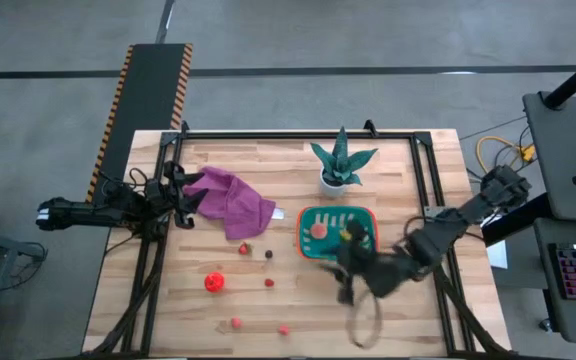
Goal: Pick and placing Produce into tupperware
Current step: Put the right apricot into the green basket
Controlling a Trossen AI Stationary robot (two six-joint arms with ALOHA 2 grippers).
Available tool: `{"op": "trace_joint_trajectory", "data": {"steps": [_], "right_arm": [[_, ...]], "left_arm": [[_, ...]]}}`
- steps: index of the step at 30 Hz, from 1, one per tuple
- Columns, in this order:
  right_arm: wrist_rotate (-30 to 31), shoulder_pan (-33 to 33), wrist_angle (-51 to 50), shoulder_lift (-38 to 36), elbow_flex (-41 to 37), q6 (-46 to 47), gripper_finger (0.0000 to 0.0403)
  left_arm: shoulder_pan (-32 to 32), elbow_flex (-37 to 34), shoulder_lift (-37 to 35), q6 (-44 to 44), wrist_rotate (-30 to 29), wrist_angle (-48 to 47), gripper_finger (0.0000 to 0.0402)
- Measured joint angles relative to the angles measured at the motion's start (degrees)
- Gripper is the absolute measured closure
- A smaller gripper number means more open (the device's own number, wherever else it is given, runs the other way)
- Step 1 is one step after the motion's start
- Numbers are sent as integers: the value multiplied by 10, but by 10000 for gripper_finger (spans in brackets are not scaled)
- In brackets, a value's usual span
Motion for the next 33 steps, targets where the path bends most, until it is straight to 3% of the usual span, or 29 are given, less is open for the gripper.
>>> {"op": "trace_joint_trajectory", "data": {"steps": [4, 8, 15, 21, 29, 33], "right_arm": [[-41, 44, 176, -6, 0, -91, 282], [-45, 74, 258, 5, 10, -106, 274], [-15, 77, 182, 63, 38, -105, 194], [-16, 63, 184, 134, 55, -139, 131], [-27, 62, 187, 205, 70, -39, 126], [-74, 61, 190, 249, 70, -21, 132]], "left_arm": [[0, 0, 0, 0, 0, 0, 203], [0, 0, 0, 0, 0, 0, 203], [0, 0, 0, 0, 0, 1, 203], [0, 0, 0, 0, 0, 0, 203], [0, 0, 2, -1, 0, -1, 203], [0, 0, 2, -1, 0, 0, 203]]}}
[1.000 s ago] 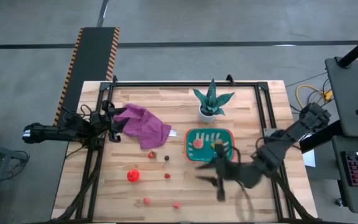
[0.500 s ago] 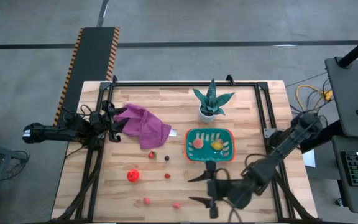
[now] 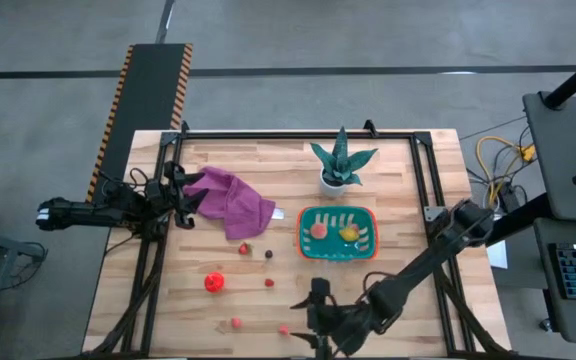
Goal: Pick and placing Produce into tupperware
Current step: Put the right apricot into the green basket
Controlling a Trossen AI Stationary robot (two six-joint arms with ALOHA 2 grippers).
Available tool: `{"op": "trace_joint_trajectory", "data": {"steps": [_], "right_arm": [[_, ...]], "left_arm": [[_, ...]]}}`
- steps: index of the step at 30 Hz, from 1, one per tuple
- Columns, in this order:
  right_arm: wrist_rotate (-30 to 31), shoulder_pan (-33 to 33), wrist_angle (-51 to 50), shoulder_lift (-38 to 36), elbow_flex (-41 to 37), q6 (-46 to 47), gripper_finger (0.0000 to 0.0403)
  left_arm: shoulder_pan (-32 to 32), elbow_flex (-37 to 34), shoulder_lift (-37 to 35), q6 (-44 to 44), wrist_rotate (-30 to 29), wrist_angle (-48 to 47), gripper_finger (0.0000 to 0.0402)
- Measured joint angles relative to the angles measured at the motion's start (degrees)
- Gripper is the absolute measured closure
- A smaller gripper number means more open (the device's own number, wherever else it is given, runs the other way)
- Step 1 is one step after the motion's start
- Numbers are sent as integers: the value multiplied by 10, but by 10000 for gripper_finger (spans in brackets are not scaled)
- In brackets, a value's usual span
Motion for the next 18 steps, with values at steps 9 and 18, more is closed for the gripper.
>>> {"op": "trace_joint_trajectory", "data": {"steps": [9, 18], "right_arm": [[-34, -4, 0, 63, 22, 53, 144], [-224, -48, -25, 65, 22, 185, 154]], "left_arm": [[0, 0, 0, 0, 0, 0, 203], [0, 0, 1, 0, 0, 1, 203]]}}
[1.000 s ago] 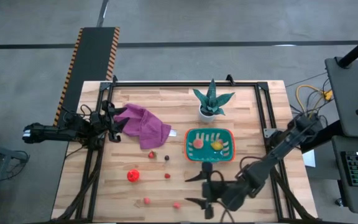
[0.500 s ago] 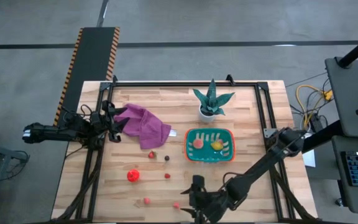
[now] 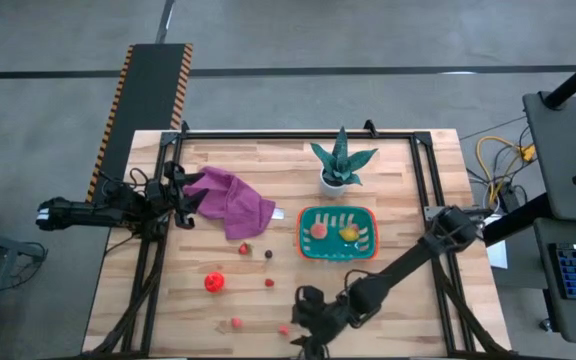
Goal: Pick and placing Produce into tupperware
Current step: Put the right apricot into the green basket
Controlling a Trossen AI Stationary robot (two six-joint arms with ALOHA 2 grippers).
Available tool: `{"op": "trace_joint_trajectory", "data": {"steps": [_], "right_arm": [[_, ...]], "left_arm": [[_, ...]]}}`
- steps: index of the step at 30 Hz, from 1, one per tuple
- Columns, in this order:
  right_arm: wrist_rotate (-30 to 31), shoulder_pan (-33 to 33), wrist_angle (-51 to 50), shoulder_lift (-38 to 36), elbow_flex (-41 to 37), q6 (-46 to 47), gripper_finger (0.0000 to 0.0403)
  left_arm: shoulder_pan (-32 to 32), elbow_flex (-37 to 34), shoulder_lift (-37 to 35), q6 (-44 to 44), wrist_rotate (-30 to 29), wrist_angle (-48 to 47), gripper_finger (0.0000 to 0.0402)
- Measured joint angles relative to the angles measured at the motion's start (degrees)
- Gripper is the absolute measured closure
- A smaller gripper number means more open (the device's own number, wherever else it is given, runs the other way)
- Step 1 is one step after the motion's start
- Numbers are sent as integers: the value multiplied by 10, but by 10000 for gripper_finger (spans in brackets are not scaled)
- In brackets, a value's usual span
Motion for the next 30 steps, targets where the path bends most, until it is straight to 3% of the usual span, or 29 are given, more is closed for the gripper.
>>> {"op": "trace_joint_trajectory", "data": {"steps": [13, 17, 23, 30], "right_arm": [[-4, -33, -32, 7, 19, -23, 155], [-6, -33, -77, 37, 83, -59, 155], [-7, -35, -275, 100, 205, -72, 155], [-35, -37, -329, 162, 296, -92, 160]], "left_arm": [[0, 0, 0, 1, 0, 1, 203], [0, 0, 0, 1, 0, 1, 203], [0, 0, 0, 1, 0, 0, 203], [0, 0, 0, 1, 0, 0, 203]]}}
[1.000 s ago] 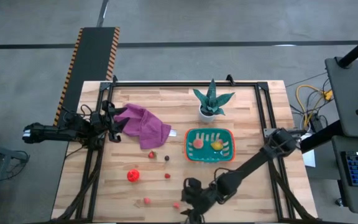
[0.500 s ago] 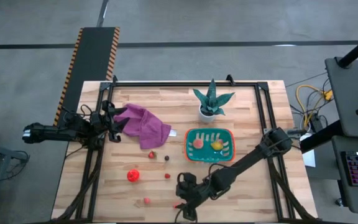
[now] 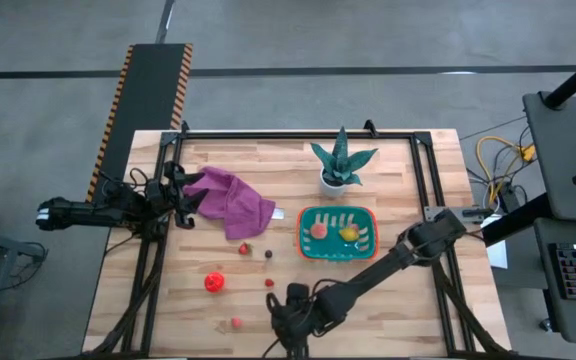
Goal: Pick and placing Produce into tupperware
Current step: Put the right apricot into the green basket
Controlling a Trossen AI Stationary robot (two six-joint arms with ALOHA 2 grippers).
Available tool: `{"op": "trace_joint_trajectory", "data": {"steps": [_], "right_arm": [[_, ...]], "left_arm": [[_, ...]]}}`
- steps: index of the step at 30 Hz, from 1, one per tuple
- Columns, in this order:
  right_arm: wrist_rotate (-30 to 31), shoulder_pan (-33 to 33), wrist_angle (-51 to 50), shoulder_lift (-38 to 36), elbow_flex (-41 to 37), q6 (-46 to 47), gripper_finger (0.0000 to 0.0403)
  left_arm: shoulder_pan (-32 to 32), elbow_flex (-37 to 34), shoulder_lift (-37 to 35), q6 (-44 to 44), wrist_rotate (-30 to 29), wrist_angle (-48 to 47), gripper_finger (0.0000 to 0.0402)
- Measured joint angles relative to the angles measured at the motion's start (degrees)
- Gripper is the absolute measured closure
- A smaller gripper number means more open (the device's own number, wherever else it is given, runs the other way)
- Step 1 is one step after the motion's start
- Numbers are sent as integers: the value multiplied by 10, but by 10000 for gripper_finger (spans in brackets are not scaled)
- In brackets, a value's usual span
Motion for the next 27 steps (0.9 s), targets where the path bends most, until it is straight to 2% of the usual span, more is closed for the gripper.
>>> {"op": "trace_joint_trajectory", "data": {"steps": [8, 27], "right_arm": [[-21, -9, -42, 26, 19, -3, 165], [-33, -12, 17, 37, 13, -2, 170]], "left_arm": [[0, 0, 0, 0, 0, 0, 203], [0, 0, 7, -1, 0, 0, 203]]}}
